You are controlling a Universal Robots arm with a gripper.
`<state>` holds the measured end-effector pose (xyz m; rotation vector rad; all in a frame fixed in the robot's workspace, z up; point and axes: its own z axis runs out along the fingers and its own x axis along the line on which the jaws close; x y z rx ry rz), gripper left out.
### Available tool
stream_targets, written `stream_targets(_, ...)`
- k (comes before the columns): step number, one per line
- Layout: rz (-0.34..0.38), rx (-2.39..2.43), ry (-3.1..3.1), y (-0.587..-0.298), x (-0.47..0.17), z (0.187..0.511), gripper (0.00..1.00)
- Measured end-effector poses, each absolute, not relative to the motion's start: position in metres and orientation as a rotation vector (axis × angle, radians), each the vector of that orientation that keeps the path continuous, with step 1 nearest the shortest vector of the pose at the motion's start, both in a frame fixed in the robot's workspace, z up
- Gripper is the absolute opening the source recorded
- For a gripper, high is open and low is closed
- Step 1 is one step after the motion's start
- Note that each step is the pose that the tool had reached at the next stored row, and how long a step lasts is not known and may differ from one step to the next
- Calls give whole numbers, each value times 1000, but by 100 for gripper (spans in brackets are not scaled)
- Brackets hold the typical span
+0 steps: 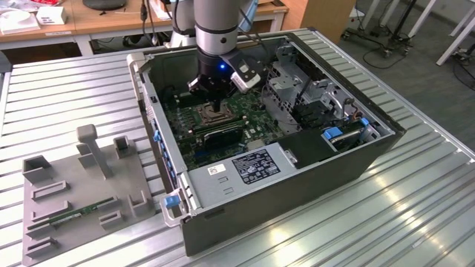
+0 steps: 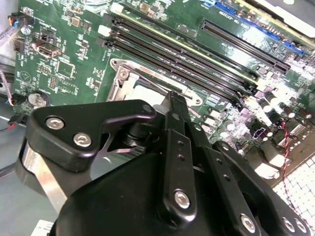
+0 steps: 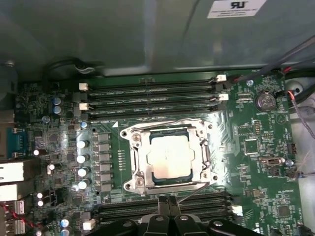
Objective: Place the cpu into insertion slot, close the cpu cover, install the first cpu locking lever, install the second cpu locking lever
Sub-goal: 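Install the second cpu locking lever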
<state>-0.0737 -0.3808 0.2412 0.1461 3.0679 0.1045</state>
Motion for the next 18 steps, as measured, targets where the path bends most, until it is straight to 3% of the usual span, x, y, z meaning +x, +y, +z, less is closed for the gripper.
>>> stream_targets(18,105,145,3056,-381,-85,237,11)
